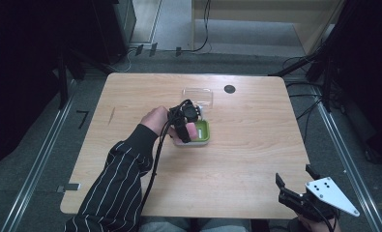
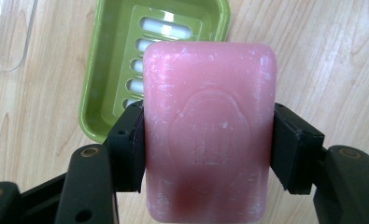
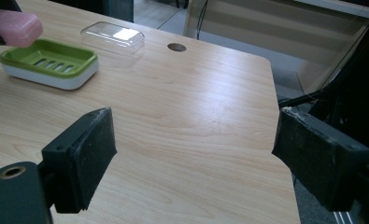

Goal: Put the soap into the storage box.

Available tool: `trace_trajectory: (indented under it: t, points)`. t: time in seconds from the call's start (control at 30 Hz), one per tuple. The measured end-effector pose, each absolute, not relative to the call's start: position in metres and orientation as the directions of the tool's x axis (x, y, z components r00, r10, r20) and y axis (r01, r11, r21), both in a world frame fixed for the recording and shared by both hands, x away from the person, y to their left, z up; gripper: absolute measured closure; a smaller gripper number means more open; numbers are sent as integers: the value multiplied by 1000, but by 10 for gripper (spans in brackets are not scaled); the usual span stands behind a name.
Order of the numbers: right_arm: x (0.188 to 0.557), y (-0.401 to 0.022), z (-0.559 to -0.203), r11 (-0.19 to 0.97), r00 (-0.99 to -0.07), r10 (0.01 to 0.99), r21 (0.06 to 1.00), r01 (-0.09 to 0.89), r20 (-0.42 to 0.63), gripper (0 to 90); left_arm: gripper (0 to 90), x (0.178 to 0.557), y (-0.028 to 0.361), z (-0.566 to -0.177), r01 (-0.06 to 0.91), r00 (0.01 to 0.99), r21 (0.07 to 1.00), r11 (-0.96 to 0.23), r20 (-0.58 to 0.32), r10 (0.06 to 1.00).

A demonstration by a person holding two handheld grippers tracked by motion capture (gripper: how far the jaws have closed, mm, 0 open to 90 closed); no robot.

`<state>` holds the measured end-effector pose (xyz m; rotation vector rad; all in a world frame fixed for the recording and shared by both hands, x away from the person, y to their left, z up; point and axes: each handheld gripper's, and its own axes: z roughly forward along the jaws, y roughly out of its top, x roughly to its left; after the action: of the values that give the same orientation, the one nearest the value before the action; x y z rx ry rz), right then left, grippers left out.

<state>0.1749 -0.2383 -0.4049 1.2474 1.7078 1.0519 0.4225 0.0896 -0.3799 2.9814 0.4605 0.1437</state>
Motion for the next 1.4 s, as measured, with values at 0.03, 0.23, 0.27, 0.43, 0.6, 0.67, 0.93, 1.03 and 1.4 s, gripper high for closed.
trace_trajectory:
  t: [0.03, 0.23, 0.27, 0.43, 0.6, 0.67, 0.93, 1.03, 1.4]
  points:
    - [175, -238, -405, 184, -232, 967, 922, 340, -107, 135, 388, 423, 89, -380, 295, 949, 135, -946, 74, 307]
    - [174, -239, -405, 184, -229, 967, 922, 341, -109, 135, 388, 428, 85, -382, 284, 952, 127, -950, 79, 295]
    - [174, -240, -405, 178, -229, 968, 925, 337, -103, 135, 388, 429, 85, -382, 278, 954, 128, -952, 82, 289]
    - [173, -239, -405, 181, -228, 968, 923, 338, -106, 135, 388, 431, 83, -384, 268, 956, 136, -954, 82, 280]
    - [173, -240, -405, 179, -225, 969, 924, 339, -106, 135, 388, 434, 84, -386, 273, 955, 137, -952, 82, 285]
    - [173, -240, -405, 181, -226, 968, 923, 340, -107, 135, 388, 436, 85, -387, 270, 956, 133, -954, 86, 282]
    - [170, -237, -405, 190, -247, 963, 921, 340, -108, 135, 388, 440, 86, -391, 254, 959, 131, -958, 95, 267]
    - [170, -238, -405, 188, -244, 964, 921, 341, -106, 135, 388, 440, 85, -391, 251, 959, 136, -958, 97, 265]
    - [167, -240, -405, 189, -234, 966, 920, 342, -111, 135, 388, 446, 82, -396, 234, 963, 138, -962, 105, 250]
